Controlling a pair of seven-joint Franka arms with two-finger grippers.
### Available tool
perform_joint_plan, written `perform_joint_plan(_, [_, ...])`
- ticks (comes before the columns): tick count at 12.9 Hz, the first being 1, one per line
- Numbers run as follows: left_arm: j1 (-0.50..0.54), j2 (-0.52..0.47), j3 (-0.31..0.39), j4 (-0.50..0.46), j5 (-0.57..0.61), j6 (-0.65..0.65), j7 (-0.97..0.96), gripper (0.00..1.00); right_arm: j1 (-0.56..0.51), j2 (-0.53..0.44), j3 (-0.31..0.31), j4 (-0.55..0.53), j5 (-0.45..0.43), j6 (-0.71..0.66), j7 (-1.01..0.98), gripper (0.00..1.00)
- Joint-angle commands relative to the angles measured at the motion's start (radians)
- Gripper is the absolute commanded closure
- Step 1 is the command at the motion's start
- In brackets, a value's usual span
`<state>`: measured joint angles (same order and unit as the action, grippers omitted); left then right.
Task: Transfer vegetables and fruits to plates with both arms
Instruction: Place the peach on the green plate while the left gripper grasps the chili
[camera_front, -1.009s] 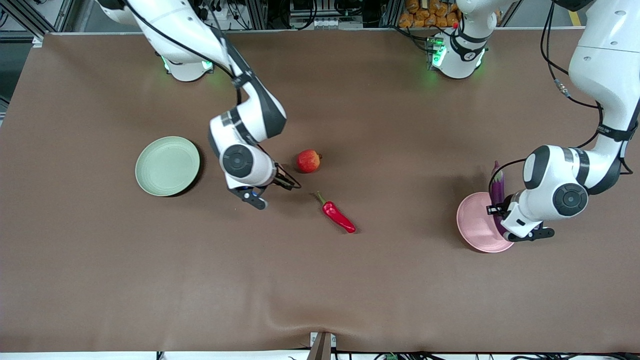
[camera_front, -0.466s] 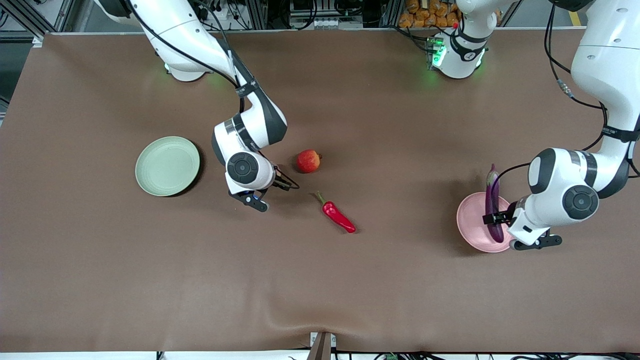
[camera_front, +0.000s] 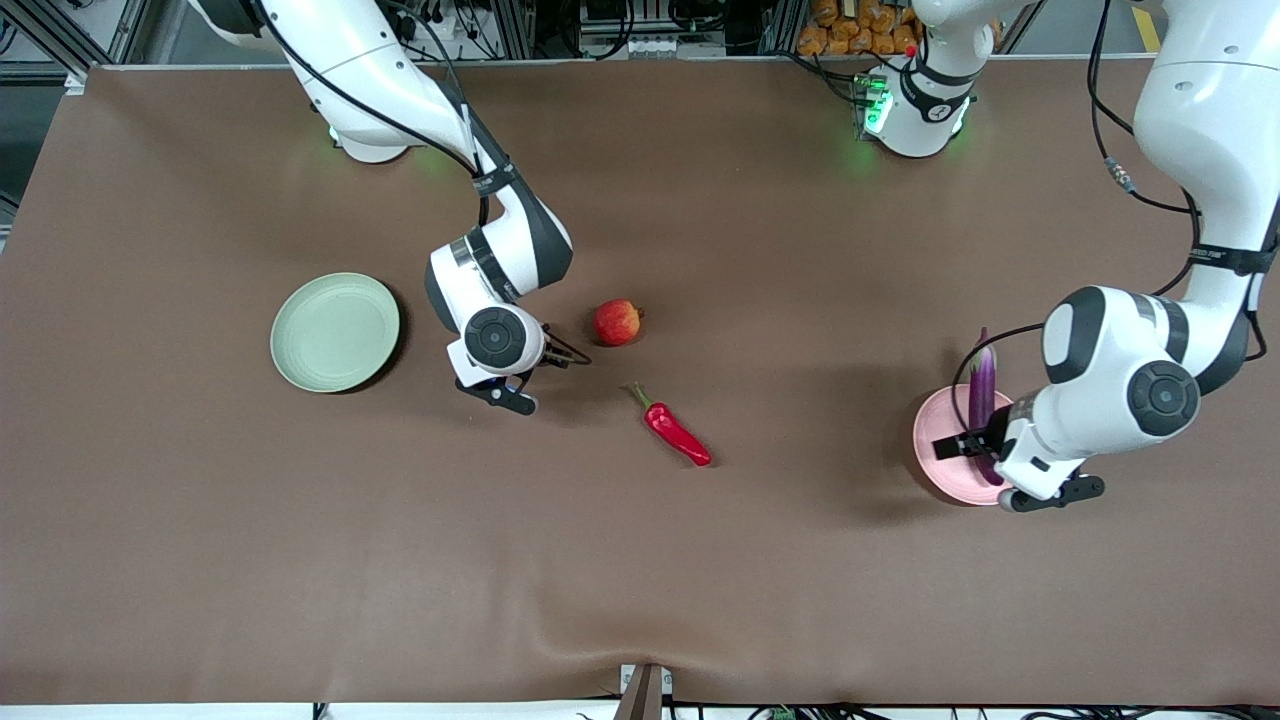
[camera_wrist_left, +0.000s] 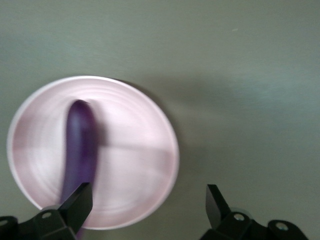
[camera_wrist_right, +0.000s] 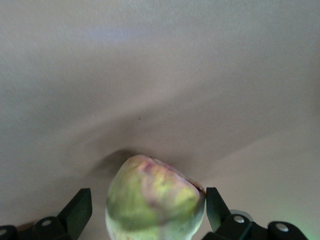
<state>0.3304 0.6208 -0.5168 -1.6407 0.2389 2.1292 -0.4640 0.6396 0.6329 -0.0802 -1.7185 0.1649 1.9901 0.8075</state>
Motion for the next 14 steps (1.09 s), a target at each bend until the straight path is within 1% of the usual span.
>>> perform_joint_plan(1, [-0.082, 0.01, 0.0, 0.031, -0.016, -0.023, -0.147, 0.0, -0.011, -0.024, 0.005, -0.017, -0.007, -0.031, -0.066, 0.69])
perform_joint_plan(2, [-0.115, 0.023, 0.0, 0.047, -0.015, -0.023, -0.218, 0.0, -0.023, -0.033, 0.007, -0.013, 0.002, -0.039, -0.086, 0.98])
perform_joint_plan(3, [-0.161, 0.045, 0.0, 0.054, -0.015, -0.017, -0.295, 0.0, -0.04, -0.044, 0.005, 0.002, 0.004, -0.06, -0.106, 1.0])
perform_joint_plan(4, [-0.21, 0.065, 0.003, 0.076, -0.016, -0.011, -0.364, 0.0, -0.069, -0.045, 0.005, 0.034, 0.005, -0.11, -0.128, 1.0])
perform_joint_plan(6, [-0.299, 0.12, 0.009, 0.148, -0.013, 0.003, -0.497, 0.0, -0.157, -0.05, 0.002, 0.097, 0.005, -0.241, -0.265, 1.0])
perform_joint_plan(7, [-0.335, 0.146, 0.009, 0.171, -0.01, 0.027, -0.563, 0.0, -0.222, -0.064, 0.002, 0.097, 0.004, -0.278, -0.362, 1.0])
perform_joint_plan(9, [-0.387, 0.171, 0.015, 0.177, -0.009, 0.098, -0.643, 0.0, -0.34, -0.087, 0.0, 0.074, -0.001, -0.318, -0.561, 1.0])
perform_joint_plan(10, [-0.424, 0.178, 0.029, 0.177, -0.009, 0.13, -0.682, 0.0, -0.401, -0.091, -0.001, 0.071, -0.005, -0.347, -0.659, 1.0])
perform_joint_plan(11, [-0.471, 0.189, 0.061, 0.18, -0.012, 0.165, -0.729, 0.0, -0.463, -0.091, -0.004, 0.068, -0.01, -0.37, -0.756, 1.0])
perform_joint_plan(12, [-0.529, 0.2, 0.11, 0.183, -0.013, 0.204, -0.772, 0.0, -0.524, -0.091, -0.004, 0.059, -0.028, -0.384, -0.846, 1.0])
perform_joint_plan(13, [-0.595, 0.221, 0.159, 0.203, -0.015, 0.231, -0.816, 0.0, -0.567, -0.097, -0.004, 0.037, -0.048, -0.392, -0.908, 1.0])
perform_joint_plan(14, [-0.66, 0.25, 0.202, 0.246, -0.015, 0.236, -0.878, 0.0, -0.592, -0.108, -0.004, 0.011, -0.068, -0.39, -0.931, 1.0])
